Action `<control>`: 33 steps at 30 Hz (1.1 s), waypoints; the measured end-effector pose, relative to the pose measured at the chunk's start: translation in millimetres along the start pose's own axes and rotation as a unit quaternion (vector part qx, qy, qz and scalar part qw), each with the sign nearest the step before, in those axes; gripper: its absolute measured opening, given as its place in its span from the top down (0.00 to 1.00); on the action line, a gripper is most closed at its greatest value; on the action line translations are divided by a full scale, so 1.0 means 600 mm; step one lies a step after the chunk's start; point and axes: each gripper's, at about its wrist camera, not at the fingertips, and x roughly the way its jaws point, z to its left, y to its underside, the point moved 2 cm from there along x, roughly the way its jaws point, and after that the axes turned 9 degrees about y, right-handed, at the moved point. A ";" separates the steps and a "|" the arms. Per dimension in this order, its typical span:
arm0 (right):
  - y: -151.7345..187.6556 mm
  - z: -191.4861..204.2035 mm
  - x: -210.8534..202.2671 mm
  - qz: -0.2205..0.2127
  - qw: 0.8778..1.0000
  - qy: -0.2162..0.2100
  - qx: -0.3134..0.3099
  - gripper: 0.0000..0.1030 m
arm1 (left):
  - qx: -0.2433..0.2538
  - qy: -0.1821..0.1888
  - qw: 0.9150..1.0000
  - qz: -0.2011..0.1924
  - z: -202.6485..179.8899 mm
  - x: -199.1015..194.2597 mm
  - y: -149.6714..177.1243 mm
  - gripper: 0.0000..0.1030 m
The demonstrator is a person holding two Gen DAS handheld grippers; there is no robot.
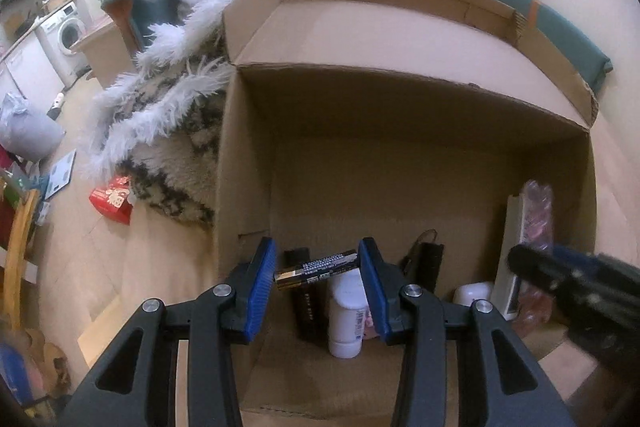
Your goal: Organize rigid objects
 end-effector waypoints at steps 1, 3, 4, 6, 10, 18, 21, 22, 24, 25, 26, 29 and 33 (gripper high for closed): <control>0.002 0.000 0.006 0.007 1.000 0.006 -0.001 0.65 | 0.000 0.002 1.000 0.004 -0.002 0.002 0.001 0.63; 0.006 -0.003 0.022 0.029 0.999 0.016 0.004 0.65 | 0.004 0.003 1.000 0.013 -0.007 0.010 0.006 0.62; 0.008 -0.005 0.029 0.039 0.999 0.019 0.008 0.65 | 0.007 0.001 1.000 0.019 -0.011 0.015 0.011 0.62; 0.012 -0.011 0.047 0.059 0.998 0.027 0.018 0.65 | 0.013 0.005 0.999 0.038 -0.019 0.031 0.021 0.62; 0.019 -0.024 0.069 0.085 0.995 0.036 0.034 0.65 | 0.025 0.000 0.999 0.040 -0.028 0.038 0.024 0.62; 0.023 -0.032 0.072 0.084 0.995 0.029 0.043 0.65 | 0.026 -0.005 0.998 0.055 -0.025 0.053 0.032 0.53; 0.022 -0.035 0.068 0.077 0.996 0.019 0.050 0.65 | 0.035 -0.002 0.998 0.052 -0.032 0.054 0.035 0.37; 0.018 -0.032 0.066 0.075 0.996 0.017 0.051 0.65 | 0.035 0.001 0.998 0.051 -0.034 0.054 0.036 0.32; 0.015 -0.030 0.064 0.071 0.996 0.016 0.050 0.65 | 0.034 0.003 0.998 0.053 -0.037 0.054 0.038 0.29; 0.014 -0.029 0.063 0.069 0.996 0.018 0.051 0.63 | 0.032 0.004 0.998 0.056 -0.037 0.056 0.039 0.27; 0.012 -0.029 0.062 0.067 0.996 0.016 0.052 0.58 | 0.032 0.004 0.998 0.057 -0.037 0.056 0.040 0.25; 0.005 -0.031 0.057 0.056 0.997 -0.001 0.062 0.36 | 0.030 0.005 0.998 0.054 -0.037 0.053 0.041 0.24; -0.010 -0.027 0.033 0.021 0.997 0.000 0.069 0.19 | 0.021 0.012 0.999 0.042 -0.031 0.029 0.033 0.24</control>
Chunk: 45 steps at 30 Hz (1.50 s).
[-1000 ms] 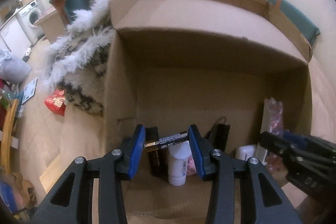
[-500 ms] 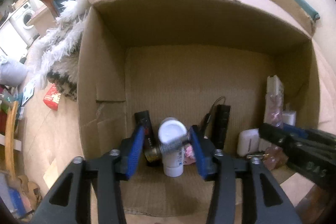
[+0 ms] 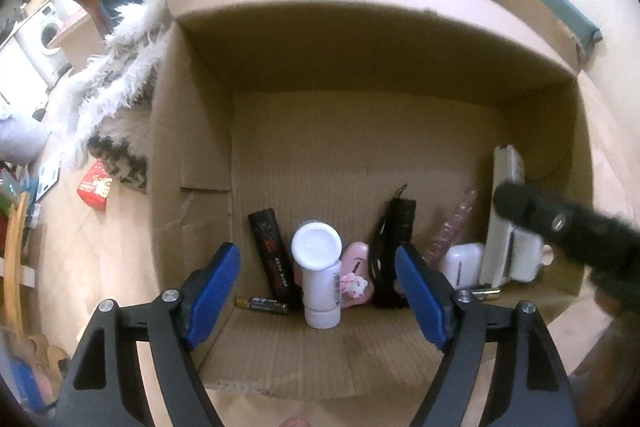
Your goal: Organize rigid objects
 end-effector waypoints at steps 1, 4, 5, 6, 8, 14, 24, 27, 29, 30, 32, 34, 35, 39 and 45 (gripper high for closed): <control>-0.004 0.000 -0.008 -0.014 1.000 0.003 0.004 0.12 | 0.001 -0.005 1.000 -0.006 0.002 -0.009 -0.001 0.24; -0.005 0.000 -0.031 -0.053 0.999 0.011 0.009 0.05 | 0.003 -0.022 0.999 -0.032 0.009 -0.037 -0.003 0.24; -0.002 0.000 -0.037 -0.057 0.998 0.007 0.014 0.04 | 0.005 -0.024 0.999 -0.034 0.011 -0.045 -0.004 0.23; -0.003 0.002 -0.040 -0.062 0.998 0.001 0.021 0.01 | 0.003 -0.026 0.999 -0.034 0.012 -0.052 -0.006 0.23; -0.001 0.001 -0.055 -0.073 0.997 0.005 0.022 0.00 | -0.009 -0.020 0.999 -0.036 0.024 -0.070 -0.011 0.22; 0.007 0.011 -0.146 -0.133 0.991 0.014 -0.002 0.00 | -0.022 -0.041 0.995 -0.086 0.035 -0.164 0.004 0.08; 0.096 0.029 -0.265 -0.205 0.975 0.049 -0.074 0.00 | -0.040 -0.016 0.989 -0.141 0.059 -0.280 0.080 0.01; 0.113 0.022 -0.269 -0.203 0.976 0.045 -0.067 0.00 | -0.038 -0.021 0.988 -0.146 0.065 -0.280 0.099 0.01; 0.124 0.017 -0.260 -0.201 0.975 0.058 -0.071 0.00 | -0.032 -0.037 0.987 -0.152 0.064 -0.276 0.111 0.01; 0.128 0.014 -0.255 -0.200 0.975 0.062 -0.072 0.00 | -0.035 -0.043 0.987 -0.149 0.065 -0.272 0.113 0.01; 0.134 0.005 -0.241 -0.189 0.978 0.065 -0.067 0.00 | -0.040 -0.037 0.988 -0.146 0.064 -0.266 0.117 0.01; 0.140 0.000 -0.231 -0.188 0.978 0.071 -0.063 0.00 | -0.037 -0.022 0.990 -0.133 0.059 -0.253 0.116 0.01; 0.140 -0.001 -0.227 -0.190 0.977 0.079 -0.063 0.00 | -0.037 -0.019 0.991 -0.129 0.057 -0.249 0.115 0.01; 0.134 -0.002 -0.211 -0.187 0.977 0.085 -0.060 0.00 | -0.034 -0.026 0.992 -0.123 0.049 -0.234 0.111 0.01; 0.133 -0.006 -0.193 -0.165 0.982 0.080 -0.053 0.00 | -0.035 -0.037 0.992 -0.119 0.049 -0.226 0.109 0.01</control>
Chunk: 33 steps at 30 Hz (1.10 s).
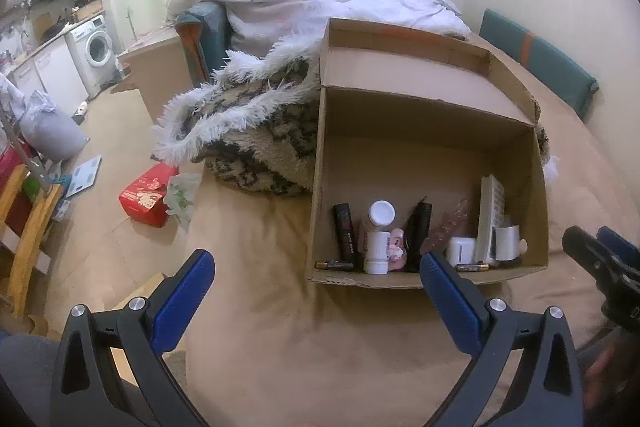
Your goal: Organize rigid objects
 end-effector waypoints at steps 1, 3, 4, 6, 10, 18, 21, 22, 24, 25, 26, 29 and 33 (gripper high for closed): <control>0.000 0.000 0.001 0.000 1.000 0.001 0.000 0.00 | -0.001 0.000 1.000 0.001 0.001 0.000 0.000 0.01; -0.001 -0.001 0.000 0.000 1.000 0.002 0.000 0.00 | -0.002 0.001 1.000 0.004 0.002 0.002 0.000 0.01; -0.001 -0.002 0.000 0.000 1.000 0.001 0.002 0.00 | -0.003 0.000 1.000 0.005 0.002 0.002 0.000 0.01; 0.000 -0.002 0.001 0.002 1.000 -0.001 0.004 0.00 | -0.003 -0.001 1.000 0.005 0.003 0.002 0.000 0.01; 0.001 -0.001 0.003 0.005 1.000 -0.001 0.002 0.00 | -0.003 0.001 1.000 0.004 0.002 0.002 0.000 0.01; 0.004 0.002 0.003 0.008 1.000 0.003 -0.003 0.00 | 0.001 0.002 1.000 0.004 0.001 0.003 0.000 0.01; 0.005 0.003 0.004 0.010 1.000 0.002 -0.008 0.00 | 0.001 -0.001 1.000 0.003 0.002 0.002 0.000 0.01; 0.005 0.003 0.004 0.010 1.000 0.002 -0.008 0.00 | 0.000 -0.002 1.000 0.002 0.002 0.002 0.000 0.01; 0.004 0.002 0.005 0.011 1.000 0.000 -0.005 0.00 | -0.001 -0.002 1.000 0.000 0.003 0.001 0.000 0.01; 0.004 0.001 0.006 0.013 1.000 -0.002 -0.003 0.00 | -0.001 -0.003 1.000 -0.001 0.003 0.001 0.000 0.01; 0.005 0.000 0.007 0.015 1.000 -0.004 0.000 0.00 | 0.000 -0.003 1.000 0.000 0.003 0.001 0.001 0.01; 0.005 -0.003 0.010 0.020 1.000 -0.006 0.005 0.00 | -0.001 -0.003 1.000 0.001 0.003 0.002 0.000 0.01; 0.006 -0.008 0.014 0.026 1.000 -0.011 0.012 0.00 | 0.002 0.006 1.000 0.008 0.000 0.004 0.003 0.01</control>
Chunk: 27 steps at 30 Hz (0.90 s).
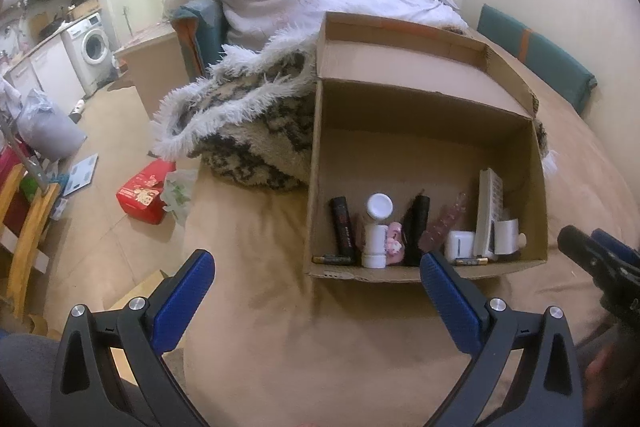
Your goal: Organize rigid objects
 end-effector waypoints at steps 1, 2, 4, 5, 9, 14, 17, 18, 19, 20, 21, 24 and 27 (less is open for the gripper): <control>0.001 -0.001 0.001 0.001 1.000 0.000 0.001 0.00 | 0.002 -0.001 1.000 0.000 -0.001 0.000 0.000 0.01; 0.001 -0.001 0.001 0.002 1.000 0.000 0.001 0.00 | 0.003 -0.001 1.000 0.000 -0.001 0.000 0.000 0.01; 0.001 0.000 0.003 0.004 1.000 0.000 0.001 0.00 | 0.003 0.001 1.000 0.000 -0.002 0.000 0.001 0.01; 0.001 -0.001 0.003 0.004 1.000 -0.001 0.001 0.00 | 0.002 0.002 1.000 0.002 -0.001 0.001 0.001 0.01; 0.001 0.001 0.004 0.004 1.000 -0.002 -0.001 0.00 | -0.002 0.005 1.000 0.012 0.000 0.008 0.003 0.01; 0.004 0.006 0.005 0.007 1.000 -0.006 -0.006 0.00 | -0.006 0.006 1.000 0.014 0.003 0.010 0.004 0.01; 0.003 0.008 0.005 0.005 1.000 -0.007 -0.011 0.00 | -0.004 0.005 1.000 0.015 0.003 0.009 0.004 0.01; 0.003 0.008 0.004 0.004 1.000 -0.006 -0.010 0.00 | -0.005 0.005 1.000 0.014 0.003 0.009 0.004 0.01; 0.002 0.007 0.004 0.003 1.000 -0.006 -0.009 0.00 | -0.005 0.005 1.000 0.014 0.003 0.010 0.004 0.01; 0.002 0.006 0.005 0.004 1.000 -0.006 -0.007 0.00 | -0.004 0.005 1.000 0.014 0.003 0.010 0.004 0.01; 0.002 0.005 0.006 0.005 1.000 -0.007 -0.006 0.00 | -0.005 0.005 1.000 0.014 0.004 0.010 0.004 0.01; 0.002 0.003 0.008 0.008 1.000 -0.007 -0.004 0.00 | -0.007 0.004 1.000 0.014 0.005 0.010 0.004 0.01; 0.002 0.002 0.008 0.007 1.000 -0.007 -0.004 0.00 | -0.007 0.003 1.000 0.014 0.006 0.010 0.004 0.01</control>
